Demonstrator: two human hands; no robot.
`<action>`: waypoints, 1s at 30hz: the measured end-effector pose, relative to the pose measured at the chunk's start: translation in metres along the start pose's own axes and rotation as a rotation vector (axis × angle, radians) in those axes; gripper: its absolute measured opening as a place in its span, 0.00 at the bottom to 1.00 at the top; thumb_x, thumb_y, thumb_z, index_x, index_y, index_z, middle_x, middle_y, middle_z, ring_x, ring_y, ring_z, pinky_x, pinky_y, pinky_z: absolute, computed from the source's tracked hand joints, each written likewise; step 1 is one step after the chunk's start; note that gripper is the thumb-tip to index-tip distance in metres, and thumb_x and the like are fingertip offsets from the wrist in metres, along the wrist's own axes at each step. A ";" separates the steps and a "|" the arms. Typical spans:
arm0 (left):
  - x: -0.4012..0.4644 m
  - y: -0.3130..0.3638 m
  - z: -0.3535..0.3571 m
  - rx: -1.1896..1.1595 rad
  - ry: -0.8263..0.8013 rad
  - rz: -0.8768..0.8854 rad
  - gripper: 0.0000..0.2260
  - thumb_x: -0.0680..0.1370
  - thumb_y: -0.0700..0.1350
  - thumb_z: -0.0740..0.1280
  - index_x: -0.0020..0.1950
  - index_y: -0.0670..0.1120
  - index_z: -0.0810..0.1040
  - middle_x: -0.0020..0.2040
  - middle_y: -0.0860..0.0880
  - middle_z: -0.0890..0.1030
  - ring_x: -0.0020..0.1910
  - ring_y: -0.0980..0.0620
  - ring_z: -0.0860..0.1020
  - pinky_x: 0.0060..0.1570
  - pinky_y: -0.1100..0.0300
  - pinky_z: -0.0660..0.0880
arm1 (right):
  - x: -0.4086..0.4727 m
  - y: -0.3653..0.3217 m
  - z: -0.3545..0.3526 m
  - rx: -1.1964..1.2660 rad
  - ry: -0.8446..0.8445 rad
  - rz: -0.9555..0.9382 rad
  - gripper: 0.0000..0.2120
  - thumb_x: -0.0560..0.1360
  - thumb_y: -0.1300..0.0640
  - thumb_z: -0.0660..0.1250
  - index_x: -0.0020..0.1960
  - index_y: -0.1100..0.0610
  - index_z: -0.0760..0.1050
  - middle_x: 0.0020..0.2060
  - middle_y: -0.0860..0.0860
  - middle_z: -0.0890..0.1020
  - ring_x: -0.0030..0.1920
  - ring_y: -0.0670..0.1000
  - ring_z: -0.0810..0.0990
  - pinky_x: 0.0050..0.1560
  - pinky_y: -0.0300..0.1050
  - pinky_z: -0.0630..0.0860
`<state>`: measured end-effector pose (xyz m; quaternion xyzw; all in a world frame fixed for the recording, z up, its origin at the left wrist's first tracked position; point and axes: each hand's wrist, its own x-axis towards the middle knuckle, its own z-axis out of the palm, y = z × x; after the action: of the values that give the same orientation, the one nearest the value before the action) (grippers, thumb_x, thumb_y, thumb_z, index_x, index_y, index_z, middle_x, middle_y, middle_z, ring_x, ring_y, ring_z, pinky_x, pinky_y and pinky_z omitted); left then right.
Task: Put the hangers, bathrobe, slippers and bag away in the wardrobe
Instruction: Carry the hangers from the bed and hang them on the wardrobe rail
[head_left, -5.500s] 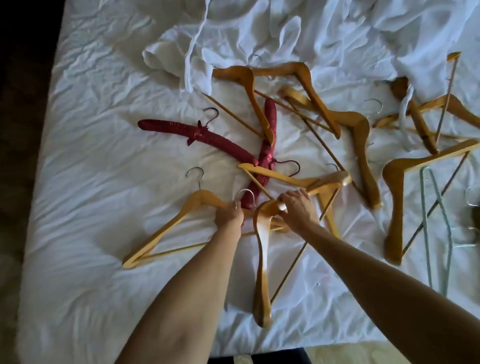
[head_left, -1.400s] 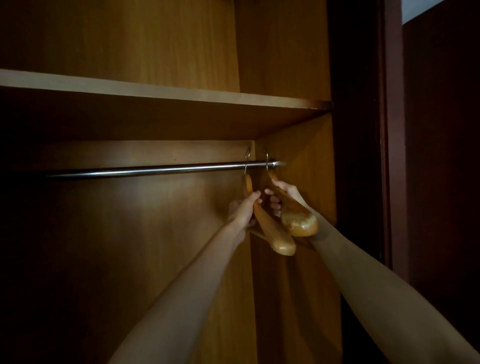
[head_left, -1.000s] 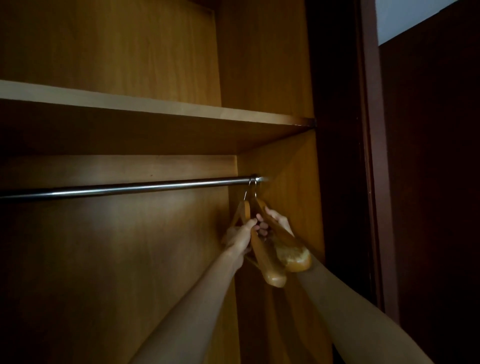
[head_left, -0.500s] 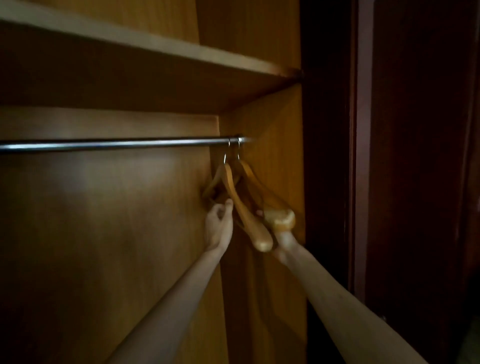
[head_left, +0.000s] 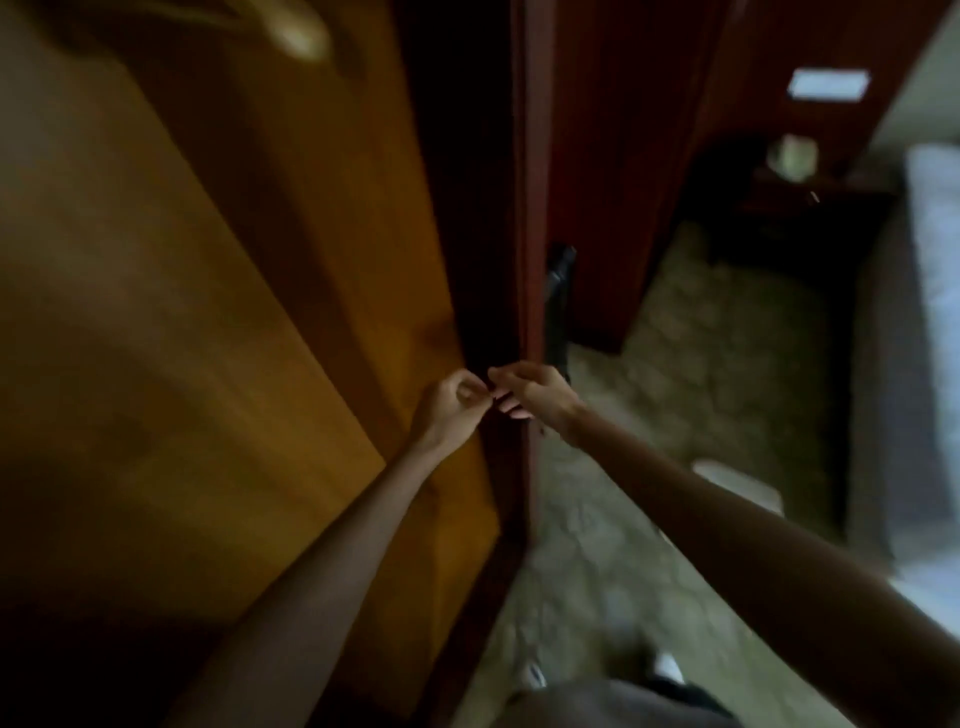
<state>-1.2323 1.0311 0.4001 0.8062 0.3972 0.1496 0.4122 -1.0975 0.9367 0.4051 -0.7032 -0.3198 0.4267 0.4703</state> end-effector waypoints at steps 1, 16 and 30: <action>-0.001 -0.010 0.025 0.020 -0.067 -0.018 0.05 0.78 0.46 0.72 0.44 0.52 0.78 0.42 0.53 0.81 0.44 0.48 0.82 0.43 0.53 0.79 | -0.010 0.027 -0.010 0.003 0.036 0.058 0.14 0.80 0.46 0.66 0.55 0.56 0.81 0.47 0.54 0.84 0.45 0.52 0.82 0.52 0.48 0.80; -0.153 0.021 0.410 0.468 -1.207 0.099 0.05 0.79 0.41 0.68 0.44 0.46 0.81 0.40 0.47 0.83 0.29 0.52 0.79 0.34 0.60 0.75 | -0.346 0.370 -0.132 0.445 0.826 0.853 0.08 0.79 0.54 0.69 0.51 0.58 0.82 0.42 0.54 0.84 0.39 0.51 0.80 0.42 0.44 0.79; -0.336 0.218 0.673 0.779 -1.536 0.657 0.05 0.81 0.41 0.66 0.48 0.45 0.82 0.40 0.49 0.84 0.31 0.56 0.80 0.31 0.66 0.73 | -0.613 0.500 -0.148 1.038 1.359 1.122 0.09 0.80 0.59 0.65 0.54 0.62 0.81 0.39 0.55 0.83 0.34 0.51 0.79 0.33 0.40 0.76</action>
<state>-0.9517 0.3320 0.1864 0.8381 -0.2120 -0.4616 0.1989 -1.2048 0.1812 0.1502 -0.5543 0.6141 0.1823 0.5314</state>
